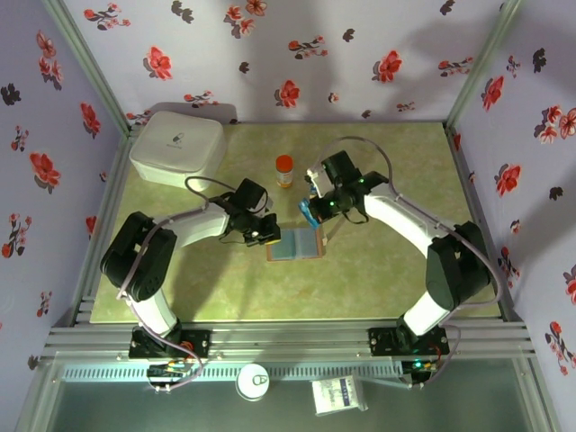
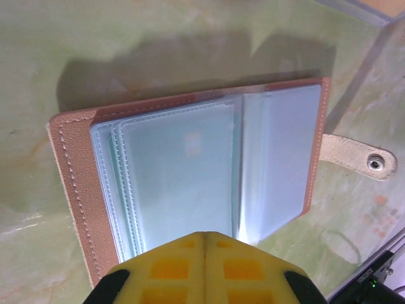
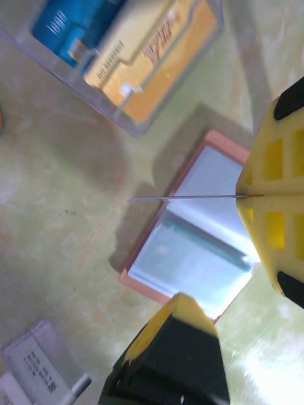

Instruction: Take the credit cards out of the card holder

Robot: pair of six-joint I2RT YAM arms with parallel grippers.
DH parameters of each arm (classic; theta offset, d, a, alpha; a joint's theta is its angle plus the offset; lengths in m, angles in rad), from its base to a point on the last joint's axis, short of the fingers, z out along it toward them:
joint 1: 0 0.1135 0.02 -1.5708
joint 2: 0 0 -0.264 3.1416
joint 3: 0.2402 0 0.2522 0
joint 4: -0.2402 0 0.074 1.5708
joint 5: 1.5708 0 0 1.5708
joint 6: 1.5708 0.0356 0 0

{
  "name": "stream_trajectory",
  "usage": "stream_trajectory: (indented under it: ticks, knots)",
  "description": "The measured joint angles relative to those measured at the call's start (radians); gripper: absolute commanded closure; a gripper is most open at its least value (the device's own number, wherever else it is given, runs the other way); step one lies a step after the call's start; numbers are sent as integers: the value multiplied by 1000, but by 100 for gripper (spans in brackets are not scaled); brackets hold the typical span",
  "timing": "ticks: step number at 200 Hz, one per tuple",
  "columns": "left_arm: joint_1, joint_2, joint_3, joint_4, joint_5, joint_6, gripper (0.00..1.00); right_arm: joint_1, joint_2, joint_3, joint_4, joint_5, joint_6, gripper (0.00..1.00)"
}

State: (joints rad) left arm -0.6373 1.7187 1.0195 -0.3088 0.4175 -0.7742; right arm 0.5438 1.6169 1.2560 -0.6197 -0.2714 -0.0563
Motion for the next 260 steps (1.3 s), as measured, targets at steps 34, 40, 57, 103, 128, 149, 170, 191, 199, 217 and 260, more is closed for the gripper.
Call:
stream_trajectory:
  ticks: [34, 40, 57, 103, 128, 149, 170, 191, 199, 217, 260]
  knots:
    - [14, -48, 0, -18, -23, 13, 97, -33, 54, 102, -129, 16, -327, 100]
    - [18, -56, 0, -19, -26, 15, 97, -38, 69, 122, -150, 22, -373, 100]
    - [31, -77, 0, -23, -34, 23, 97, -53, 122, 203, -216, 30, -494, 100]
    - [57, -122, -1, -53, -60, 37, 96, -119, 259, 429, -360, 27, -710, 100]
    - [66, -143, -7, -59, -68, 38, 96, -140, 318, 512, -419, 18, -790, 100]
    - [66, -150, -8, -68, -71, 38, 96, -153, 370, 586, -457, 2, -838, 100]
    - [68, -150, -8, -71, -74, 38, 96, -163, 417, 653, -486, -7, -880, 100]
    - [69, -152, -8, -73, -78, 37, 96, -175, 471, 727, -523, -17, -914, 100]
    - [69, -155, -11, -74, -78, 37, 97, -182, 494, 756, -538, -18, -925, 100]
    - [71, -165, -23, -74, -79, 37, 97, -194, 539, 813, -563, -20, -949, 100]
    - [88, -166, -28, -89, -85, 37, 97, -213, 614, 889, -607, -20, -995, 100]
